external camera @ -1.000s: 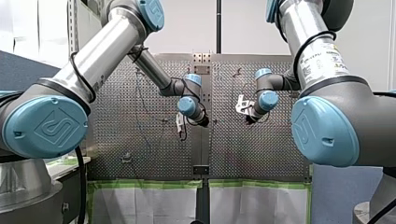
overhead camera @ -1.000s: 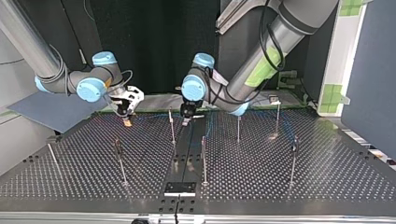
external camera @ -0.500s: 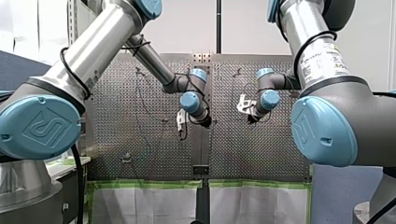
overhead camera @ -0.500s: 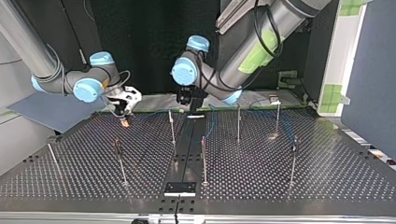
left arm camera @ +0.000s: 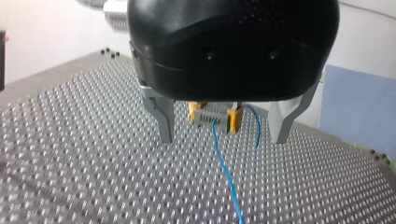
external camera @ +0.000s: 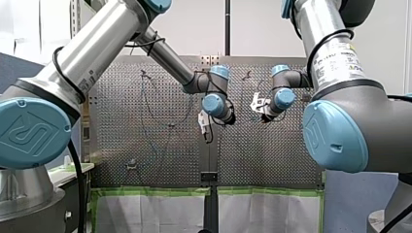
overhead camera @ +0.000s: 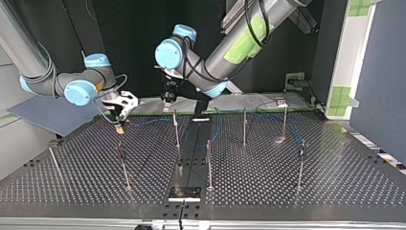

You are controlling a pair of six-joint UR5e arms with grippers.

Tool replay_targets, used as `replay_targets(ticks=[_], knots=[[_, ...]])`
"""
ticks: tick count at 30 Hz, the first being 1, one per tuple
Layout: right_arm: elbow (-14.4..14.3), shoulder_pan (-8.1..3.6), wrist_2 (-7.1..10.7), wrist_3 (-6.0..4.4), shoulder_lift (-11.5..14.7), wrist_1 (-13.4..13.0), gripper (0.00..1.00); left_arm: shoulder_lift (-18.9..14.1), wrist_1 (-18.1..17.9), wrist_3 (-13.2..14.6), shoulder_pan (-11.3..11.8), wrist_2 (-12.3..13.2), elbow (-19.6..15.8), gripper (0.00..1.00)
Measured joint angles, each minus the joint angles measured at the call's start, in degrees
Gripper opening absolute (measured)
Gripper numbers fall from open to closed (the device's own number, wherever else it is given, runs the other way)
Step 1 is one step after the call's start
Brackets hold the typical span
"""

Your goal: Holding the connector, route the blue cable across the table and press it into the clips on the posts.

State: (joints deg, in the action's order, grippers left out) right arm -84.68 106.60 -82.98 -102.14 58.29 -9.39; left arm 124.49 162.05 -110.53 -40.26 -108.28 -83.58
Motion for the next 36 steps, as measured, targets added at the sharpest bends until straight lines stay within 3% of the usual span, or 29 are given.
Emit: replay_targets(ticks=[11, 23, 32, 36], knots=[[-0.1, -0.33, 0.08, 0.06, 1.4, 0.3, 0.0, 3.5, 0.1, -2.4, -1.2, 0.0, 3.2, 0.98], [-1.3, -0.47, 0.1, 0.26, 3.4, 0.3, 0.0, 9.2, 1.7, -3.5, -1.7, -2.5, 9.1, 0.98], [-1.7, -0.12, 0.1, 0.71, 3.5, 0.2, 0.0, 9.9, 1.5, -3.5, -1.2, -5.2, 14.0, 0.98], [-1.7, 0.0, 0.1, 0.76, 3.5, 0.1, 0.0, 10.5, 1.6, -3.5, -0.9, -4.5, 16.2, 0.98]])
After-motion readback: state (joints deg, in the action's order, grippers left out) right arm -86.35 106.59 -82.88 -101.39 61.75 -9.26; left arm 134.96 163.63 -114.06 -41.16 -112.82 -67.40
